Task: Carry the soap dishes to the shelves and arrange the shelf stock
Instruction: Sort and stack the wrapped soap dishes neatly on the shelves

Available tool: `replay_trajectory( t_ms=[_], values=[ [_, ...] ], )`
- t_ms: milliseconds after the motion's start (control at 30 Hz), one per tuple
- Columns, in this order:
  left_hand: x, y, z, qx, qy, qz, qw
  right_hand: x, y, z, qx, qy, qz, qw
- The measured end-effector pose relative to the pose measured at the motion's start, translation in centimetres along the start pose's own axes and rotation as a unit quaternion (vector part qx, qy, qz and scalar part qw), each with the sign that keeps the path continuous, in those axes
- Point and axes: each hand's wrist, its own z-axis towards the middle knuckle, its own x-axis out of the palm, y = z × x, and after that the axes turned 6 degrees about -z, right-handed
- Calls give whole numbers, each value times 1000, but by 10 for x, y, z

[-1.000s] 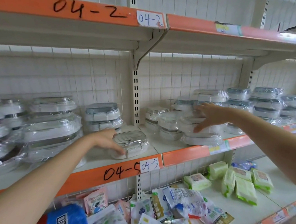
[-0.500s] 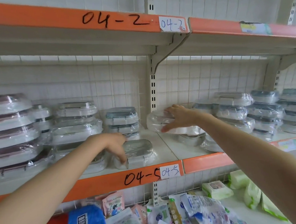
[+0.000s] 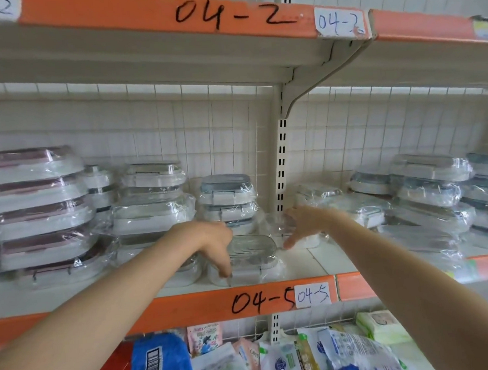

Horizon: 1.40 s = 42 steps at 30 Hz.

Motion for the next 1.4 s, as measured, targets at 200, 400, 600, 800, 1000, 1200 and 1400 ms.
replay_trajectory(
  t_ms=[200, 400, 600, 800, 1000, 1200, 1400],
  values=[
    [-3, -4, 3, -19, 16, 12, 1000, -13, -10, -10, -38, -8, 27, 999],
    [-5, -9, 10, -24, 22, 26, 999, -37, -51, -37, -16, -57, 38, 998],
    [-13, -9, 11, -25, 48, -5, 999, -45, -104, -55, 82, 7, 5, 997],
    [-8, -17, 16, 3, 10, -12, 1000, -23, -124, -46, 101, 25, -59, 993],
    [-1, -22, 19, 48, -44, -54, 996, -16, -129, -30, 92, 34, -114, 989],
    [2, -23, 20, 69, -66, -72, 993, -19, -124, -31, 95, 34, -124, 987],
    [-4, -30, 18, 75, -81, -51, 993, -25, -108, -31, 47, 36, -118, 991]
  ],
)
